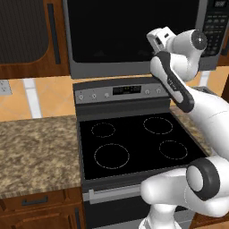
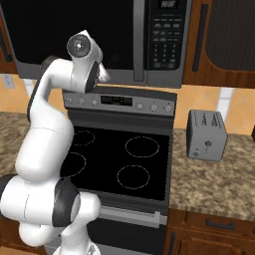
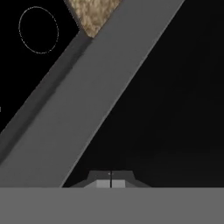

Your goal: Open the microwave, place the bowl with waffle inside the microwave, then close the microwave door and turn it on.

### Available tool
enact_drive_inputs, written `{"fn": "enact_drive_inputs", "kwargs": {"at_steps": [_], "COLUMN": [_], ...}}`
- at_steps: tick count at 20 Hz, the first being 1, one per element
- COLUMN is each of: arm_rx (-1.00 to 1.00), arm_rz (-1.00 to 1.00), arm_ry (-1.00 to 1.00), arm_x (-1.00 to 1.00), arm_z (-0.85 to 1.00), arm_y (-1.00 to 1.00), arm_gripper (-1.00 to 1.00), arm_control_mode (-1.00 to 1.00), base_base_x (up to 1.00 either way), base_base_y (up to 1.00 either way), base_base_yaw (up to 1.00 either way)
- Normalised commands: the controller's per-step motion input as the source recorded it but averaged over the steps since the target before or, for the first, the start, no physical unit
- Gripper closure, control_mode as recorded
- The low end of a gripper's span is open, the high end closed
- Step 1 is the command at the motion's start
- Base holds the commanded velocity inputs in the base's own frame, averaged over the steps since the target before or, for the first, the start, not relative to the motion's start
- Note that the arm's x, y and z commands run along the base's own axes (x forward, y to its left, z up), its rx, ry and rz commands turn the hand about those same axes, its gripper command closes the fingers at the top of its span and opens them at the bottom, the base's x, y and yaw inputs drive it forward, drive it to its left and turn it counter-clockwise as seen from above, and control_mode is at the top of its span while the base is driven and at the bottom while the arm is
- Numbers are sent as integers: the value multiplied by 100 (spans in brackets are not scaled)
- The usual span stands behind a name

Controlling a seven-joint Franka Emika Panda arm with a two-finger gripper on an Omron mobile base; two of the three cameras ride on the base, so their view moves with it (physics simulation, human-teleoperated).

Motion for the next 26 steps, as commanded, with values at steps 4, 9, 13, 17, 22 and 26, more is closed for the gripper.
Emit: {"fn": "enact_drive_inputs", "kwargs": {"at_steps": [4, 9, 13, 17, 22, 26], "arm_rx": [0, -6, -27, -22, -3, 0], "arm_rz": [33, 26, 0, -16, -26, -19], "arm_ry": [-14, -30, -57, -53, -19, 2], "arm_x": [100, 80, -87, -100, -100, -92], "arm_z": [-15, -34, -87, -92, -23, 65], "arm_y": [2, 22, 41, 18, -5, -56], "arm_gripper": [100, 100, 100, 100, 100, 100], "arm_control_mode": [-100, -100, -100, -100, -100, -100], "base_base_x": [0, 0, 0, 0, 0, 0], "base_base_y": [0, 0, 0, 0, 0, 0], "base_base_yaw": [0, 0, 0, 0, 0, 0]}}
